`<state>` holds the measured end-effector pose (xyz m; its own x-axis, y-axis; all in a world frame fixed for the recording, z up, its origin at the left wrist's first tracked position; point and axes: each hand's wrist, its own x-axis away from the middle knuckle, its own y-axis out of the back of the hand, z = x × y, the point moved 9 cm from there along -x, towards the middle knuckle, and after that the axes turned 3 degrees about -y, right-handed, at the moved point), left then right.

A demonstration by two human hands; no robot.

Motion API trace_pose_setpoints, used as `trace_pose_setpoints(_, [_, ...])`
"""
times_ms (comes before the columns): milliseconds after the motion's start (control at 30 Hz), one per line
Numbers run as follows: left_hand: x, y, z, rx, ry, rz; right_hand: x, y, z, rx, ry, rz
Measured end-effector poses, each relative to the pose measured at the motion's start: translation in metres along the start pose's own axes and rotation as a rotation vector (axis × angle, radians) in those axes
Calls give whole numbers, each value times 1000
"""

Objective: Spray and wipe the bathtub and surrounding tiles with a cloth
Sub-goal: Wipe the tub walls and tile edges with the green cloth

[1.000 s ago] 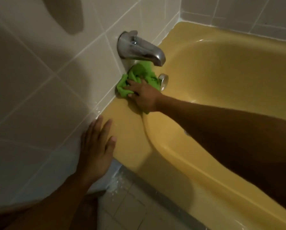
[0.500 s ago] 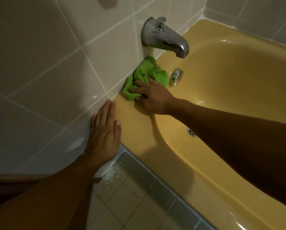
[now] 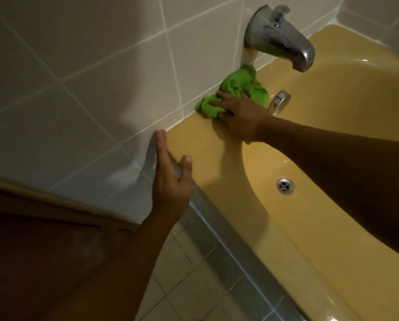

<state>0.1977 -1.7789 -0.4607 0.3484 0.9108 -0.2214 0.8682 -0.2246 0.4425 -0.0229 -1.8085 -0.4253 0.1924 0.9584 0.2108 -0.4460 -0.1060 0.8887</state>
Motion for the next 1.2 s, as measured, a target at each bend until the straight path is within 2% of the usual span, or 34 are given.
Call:
trace_pose_setpoints(100, [14, 4, 20, 226, 145, -3, -6, -6, 0, 31, -15, -39])
trace_pose_setpoints(200, [21, 10, 29, 309, 225, -1, -2, -16, 12, 52, 34, -58])
trace_pose_setpoints(367, [17, 16, 27, 263, 244, 33, 49, -40, 67, 11, 330, 14])
trace_pose_setpoints(433, [16, 19, 24, 171, 223, 54, 75, -46, 77, -41, 414, 50])
trace_pose_setpoints(567, [15, 22, 4, -96, 108, 187, 110, -39, 62, -104, 402, 82])
trace_pose_setpoints(667, [12, 23, 2, -209, 45, 278, 112, -31, 48, -122, 364, 81])
trace_pose_setpoints(833, [10, 26, 14, -381, 88, 362, 60, -29, 51, -57, 234, 91])
trace_pose_setpoints(967, [1, 28, 4, -324, 37, 366, 31, -38, 72, -14, 189, 111])
trace_pose_setpoints(1100, [-1, 31, 6, -88, 177, 295, 53, -48, 74, -54, 235, 123])
trace_pose_setpoints(1200, [-7, 35, 5, -66, 191, 268, 81, -51, 74, -110, 319, 97])
